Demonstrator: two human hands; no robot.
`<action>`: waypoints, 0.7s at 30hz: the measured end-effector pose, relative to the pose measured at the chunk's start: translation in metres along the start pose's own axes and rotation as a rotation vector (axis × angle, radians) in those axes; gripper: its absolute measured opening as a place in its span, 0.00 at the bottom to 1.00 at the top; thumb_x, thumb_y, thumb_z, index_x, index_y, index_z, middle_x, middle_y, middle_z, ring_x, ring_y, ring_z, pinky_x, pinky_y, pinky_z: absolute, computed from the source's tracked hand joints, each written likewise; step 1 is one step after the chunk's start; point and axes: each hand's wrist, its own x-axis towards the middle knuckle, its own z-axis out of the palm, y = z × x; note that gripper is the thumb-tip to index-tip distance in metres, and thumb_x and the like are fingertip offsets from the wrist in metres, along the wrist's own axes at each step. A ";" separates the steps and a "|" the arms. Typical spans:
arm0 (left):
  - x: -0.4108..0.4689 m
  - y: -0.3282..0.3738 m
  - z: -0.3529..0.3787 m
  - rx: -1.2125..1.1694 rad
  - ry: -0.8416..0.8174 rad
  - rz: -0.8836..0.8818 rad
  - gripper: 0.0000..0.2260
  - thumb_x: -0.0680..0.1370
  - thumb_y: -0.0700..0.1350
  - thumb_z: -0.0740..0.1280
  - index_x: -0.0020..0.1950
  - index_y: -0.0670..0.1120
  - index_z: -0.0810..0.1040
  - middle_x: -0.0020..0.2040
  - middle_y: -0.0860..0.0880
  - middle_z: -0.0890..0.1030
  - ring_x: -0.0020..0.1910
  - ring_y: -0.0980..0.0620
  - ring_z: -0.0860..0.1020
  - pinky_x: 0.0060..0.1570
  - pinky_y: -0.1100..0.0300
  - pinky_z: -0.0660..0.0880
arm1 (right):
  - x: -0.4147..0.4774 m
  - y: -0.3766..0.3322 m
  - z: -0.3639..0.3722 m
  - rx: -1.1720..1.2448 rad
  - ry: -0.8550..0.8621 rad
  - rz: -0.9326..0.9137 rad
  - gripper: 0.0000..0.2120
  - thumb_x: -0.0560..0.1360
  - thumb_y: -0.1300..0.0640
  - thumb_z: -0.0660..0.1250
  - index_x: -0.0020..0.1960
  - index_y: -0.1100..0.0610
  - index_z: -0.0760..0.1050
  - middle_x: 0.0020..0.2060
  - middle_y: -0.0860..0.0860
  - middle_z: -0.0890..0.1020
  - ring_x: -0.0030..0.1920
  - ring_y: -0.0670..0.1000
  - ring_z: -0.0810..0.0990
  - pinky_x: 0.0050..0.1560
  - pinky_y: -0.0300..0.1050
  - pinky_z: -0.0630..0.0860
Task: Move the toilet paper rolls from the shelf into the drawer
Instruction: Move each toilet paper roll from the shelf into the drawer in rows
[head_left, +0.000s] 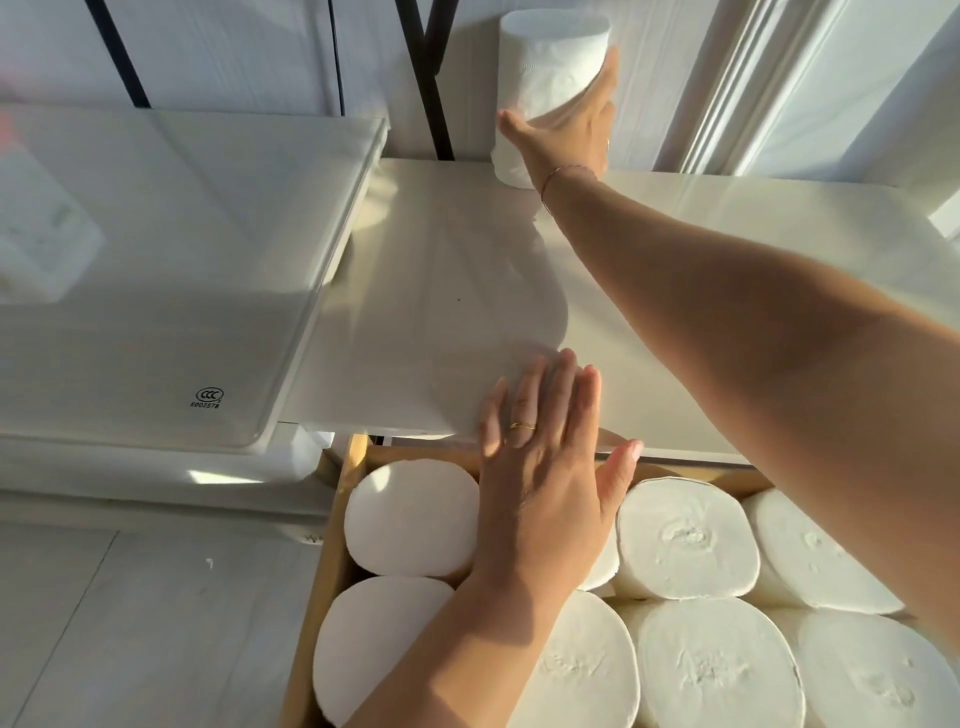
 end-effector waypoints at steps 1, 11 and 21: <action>0.000 0.000 0.000 -0.003 -0.001 0.002 0.25 0.79 0.59 0.54 0.69 0.45 0.71 0.71 0.47 0.70 0.70 0.46 0.67 0.70 0.47 0.58 | 0.000 0.000 0.001 -0.001 0.004 -0.003 0.55 0.62 0.40 0.74 0.78 0.50 0.45 0.70 0.51 0.68 0.67 0.54 0.70 0.68 0.58 0.69; -0.002 -0.002 0.000 -0.013 0.003 0.007 0.24 0.79 0.58 0.55 0.68 0.45 0.71 0.70 0.47 0.71 0.69 0.46 0.68 0.70 0.47 0.59 | -0.003 0.006 -0.010 0.087 0.035 -0.058 0.46 0.59 0.45 0.73 0.71 0.55 0.57 0.63 0.50 0.69 0.57 0.49 0.70 0.59 0.45 0.72; 0.001 -0.006 -0.003 -0.036 -0.053 0.014 0.25 0.79 0.58 0.52 0.69 0.45 0.70 0.70 0.46 0.71 0.71 0.46 0.66 0.70 0.46 0.56 | -0.091 0.032 -0.113 0.213 -0.132 -0.185 0.40 0.60 0.50 0.79 0.64 0.57 0.62 0.56 0.48 0.74 0.56 0.47 0.75 0.57 0.38 0.74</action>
